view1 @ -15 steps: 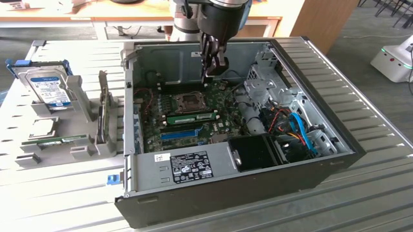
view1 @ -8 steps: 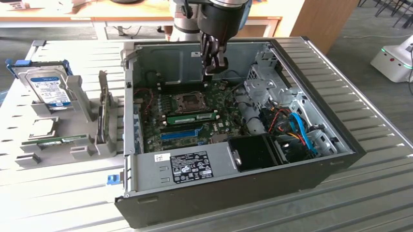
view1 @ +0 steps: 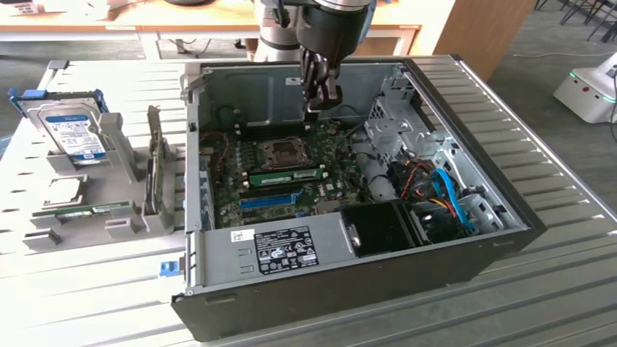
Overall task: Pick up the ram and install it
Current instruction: 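Press down the ram until it locks into place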
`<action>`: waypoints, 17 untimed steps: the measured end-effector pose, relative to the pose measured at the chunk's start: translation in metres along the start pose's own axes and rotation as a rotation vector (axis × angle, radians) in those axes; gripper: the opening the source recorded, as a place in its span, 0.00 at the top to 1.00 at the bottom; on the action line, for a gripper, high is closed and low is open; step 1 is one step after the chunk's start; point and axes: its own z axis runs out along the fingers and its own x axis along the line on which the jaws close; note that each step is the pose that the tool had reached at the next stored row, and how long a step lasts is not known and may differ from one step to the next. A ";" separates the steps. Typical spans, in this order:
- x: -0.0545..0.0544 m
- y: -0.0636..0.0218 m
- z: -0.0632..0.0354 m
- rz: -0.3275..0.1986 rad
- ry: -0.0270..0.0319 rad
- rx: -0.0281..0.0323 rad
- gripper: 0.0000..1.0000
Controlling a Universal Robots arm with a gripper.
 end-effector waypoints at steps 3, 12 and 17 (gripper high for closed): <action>0.000 -0.0056 -0.0003 -0.001 0.0000 0.0000 0.89; 0.000 -0.0238 -0.0013 -0.001 -0.0001 -0.0001 0.89; 0.000 -0.0321 -0.0018 -0.002 0.0000 -0.0001 0.89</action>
